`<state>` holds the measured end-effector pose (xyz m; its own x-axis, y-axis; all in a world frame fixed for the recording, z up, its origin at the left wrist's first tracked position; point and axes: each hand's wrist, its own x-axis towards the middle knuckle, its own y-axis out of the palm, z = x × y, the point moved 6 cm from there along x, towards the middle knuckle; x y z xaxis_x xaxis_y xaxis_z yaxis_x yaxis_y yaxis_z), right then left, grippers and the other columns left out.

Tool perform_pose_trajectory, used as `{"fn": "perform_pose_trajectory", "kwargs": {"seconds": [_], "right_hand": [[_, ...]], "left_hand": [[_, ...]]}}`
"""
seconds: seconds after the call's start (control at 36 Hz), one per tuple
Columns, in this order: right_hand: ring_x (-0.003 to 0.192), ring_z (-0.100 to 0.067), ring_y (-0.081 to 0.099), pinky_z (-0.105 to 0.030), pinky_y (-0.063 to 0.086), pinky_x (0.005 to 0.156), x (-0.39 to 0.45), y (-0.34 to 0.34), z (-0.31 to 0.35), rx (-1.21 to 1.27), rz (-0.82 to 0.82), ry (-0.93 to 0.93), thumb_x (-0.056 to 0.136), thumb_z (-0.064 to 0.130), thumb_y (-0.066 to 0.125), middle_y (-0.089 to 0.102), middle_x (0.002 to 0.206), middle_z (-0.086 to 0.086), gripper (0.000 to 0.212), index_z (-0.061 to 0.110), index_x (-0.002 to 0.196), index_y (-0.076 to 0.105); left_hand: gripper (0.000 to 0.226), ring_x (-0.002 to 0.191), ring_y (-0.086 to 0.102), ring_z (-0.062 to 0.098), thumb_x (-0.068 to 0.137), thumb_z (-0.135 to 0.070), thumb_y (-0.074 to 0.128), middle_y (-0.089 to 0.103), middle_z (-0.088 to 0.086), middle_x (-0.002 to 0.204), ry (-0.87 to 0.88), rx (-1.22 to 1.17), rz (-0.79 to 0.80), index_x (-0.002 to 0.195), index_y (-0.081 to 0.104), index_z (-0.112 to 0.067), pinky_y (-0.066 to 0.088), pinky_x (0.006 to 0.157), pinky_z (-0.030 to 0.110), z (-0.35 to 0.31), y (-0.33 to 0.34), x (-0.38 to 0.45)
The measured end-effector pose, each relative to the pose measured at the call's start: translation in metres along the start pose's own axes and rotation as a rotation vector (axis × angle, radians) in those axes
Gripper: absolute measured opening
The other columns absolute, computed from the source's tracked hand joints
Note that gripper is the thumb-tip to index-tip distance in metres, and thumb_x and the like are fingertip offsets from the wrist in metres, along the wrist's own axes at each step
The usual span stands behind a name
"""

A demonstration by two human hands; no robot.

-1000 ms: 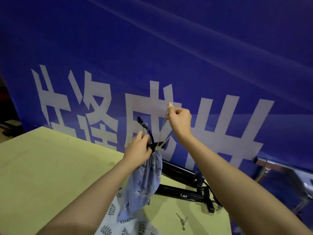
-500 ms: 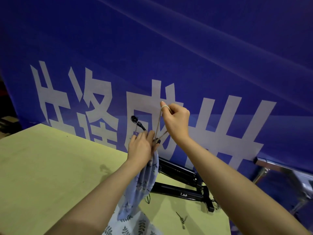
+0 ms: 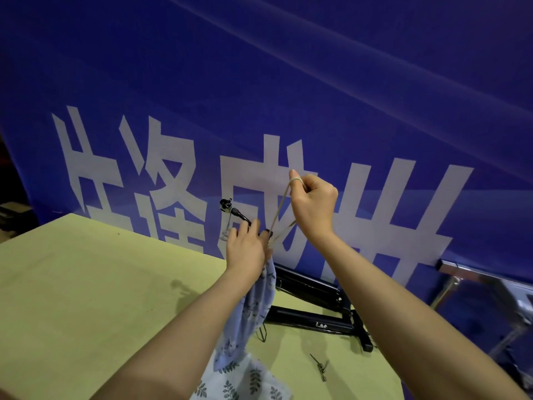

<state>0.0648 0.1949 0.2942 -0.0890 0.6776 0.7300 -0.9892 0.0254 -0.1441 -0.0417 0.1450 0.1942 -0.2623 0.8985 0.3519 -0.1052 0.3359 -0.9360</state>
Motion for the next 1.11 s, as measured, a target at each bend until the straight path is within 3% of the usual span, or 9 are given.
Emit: {"fn": "perform_pose_trajectory", "kwargs": {"seconds": [0.11,0.22,0.36,0.44,0.5,0.58,0.83,1.0,1.11], "right_hand": [[0.044,-0.008,0.038,-0.015,0.032,0.045,-0.001,-0.004,0.001,-0.009,-0.040,0.048,0.095,0.019,0.055,0.043,0.046,-0.001,0.043,0.005,0.055,0.050],[0.045,-0.014,0.036,-0.033,0.033,0.046,0.007,-0.012,0.014,0.022,-0.114,0.061,0.094,0.019,0.056,0.045,0.048,-0.017,0.047,-0.003,0.054,0.048],[0.045,-0.015,0.039,-0.030,0.033,0.046,0.013,-0.039,0.034,0.024,-0.175,0.028,0.095,0.019,0.055,0.050,0.050,-0.021,0.047,-0.006,0.055,0.050],[0.042,-0.009,0.038,-0.016,0.029,0.043,0.012,-0.068,0.044,0.036,-0.212,0.017,0.095,0.015,0.054,0.046,0.047,-0.016,0.047,-0.004,0.053,0.049],[0.041,-0.010,0.038,-0.017,0.033,0.043,0.011,-0.088,0.048,0.042,-0.228,0.019,0.095,0.016,0.054,0.047,0.047,-0.015,0.047,-0.006,0.054,0.050],[0.047,-0.028,0.038,-0.038,0.036,0.050,0.011,-0.126,0.054,0.015,-0.275,-0.002,0.094,0.021,0.054,0.048,0.053,-0.029,0.052,-0.014,0.057,0.046],[0.045,-0.012,0.035,-0.022,0.031,0.047,-0.010,-0.260,0.057,-0.053,-0.278,-0.016,0.095,0.019,0.053,0.045,0.049,-0.019,0.050,-0.013,0.057,0.048],[0.047,-0.031,0.041,-0.037,0.033,0.050,-0.048,-0.330,0.010,-0.222,-0.200,0.098,0.093,0.027,0.054,0.050,0.052,-0.029,0.053,-0.013,0.058,0.049],[0.043,-0.012,0.026,-0.029,0.027,0.048,-0.077,-0.364,-0.015,-0.252,-0.156,0.179,0.093,0.024,0.056,0.032,0.043,-0.007,0.053,-0.005,0.052,0.039]], "left_hand": [[0.040,0.119,0.035,0.030,0.096,-0.039,0.042,0.040,0.008,0.128,0.061,0.075,0.007,0.124,0.050,-0.011,0.030,0.095,0.037,-0.001,-0.010,0.000],[0.053,0.125,0.030,0.030,0.097,-0.048,0.034,0.034,0.008,0.131,0.091,0.085,-0.013,0.124,0.052,-0.006,0.028,0.097,0.039,-0.009,-0.027,0.000],[0.058,0.142,0.011,0.029,0.098,-0.048,0.025,0.027,0.010,0.146,0.121,0.066,-0.037,0.126,0.055,-0.007,0.015,0.111,0.043,-0.026,-0.055,-0.006],[0.061,0.145,0.006,0.029,0.097,-0.051,0.026,0.028,0.010,0.149,0.123,0.052,-0.009,0.128,0.054,-0.007,0.008,0.115,0.046,-0.043,-0.065,-0.015],[0.062,0.145,0.009,0.029,0.097,-0.052,0.026,0.031,0.011,0.148,0.131,0.061,-0.004,0.130,0.052,-0.006,0.007,0.115,0.047,-0.061,-0.071,-0.022],[0.063,0.134,0.024,0.033,0.095,-0.053,0.028,0.045,0.014,0.133,0.130,0.076,-0.049,0.122,0.058,-0.004,0.012,0.112,0.045,-0.094,-0.086,-0.031],[0.067,0.115,0.038,0.032,0.092,-0.062,0.027,0.058,0.010,0.115,0.136,0.058,-0.075,0.108,0.066,-0.010,0.023,0.103,0.043,-0.216,-0.101,-0.065],[0.069,0.114,0.041,0.030,0.087,-0.069,0.032,0.060,0.010,0.115,0.155,0.007,0.053,0.104,0.067,-0.011,0.027,0.098,0.041,-0.292,-0.068,-0.108],[0.079,0.117,0.043,0.030,0.081,-0.077,0.030,0.061,0.009,0.115,0.165,-0.005,0.171,0.106,0.065,-0.011,0.027,0.100,0.042,-0.328,-0.044,-0.134]]}}
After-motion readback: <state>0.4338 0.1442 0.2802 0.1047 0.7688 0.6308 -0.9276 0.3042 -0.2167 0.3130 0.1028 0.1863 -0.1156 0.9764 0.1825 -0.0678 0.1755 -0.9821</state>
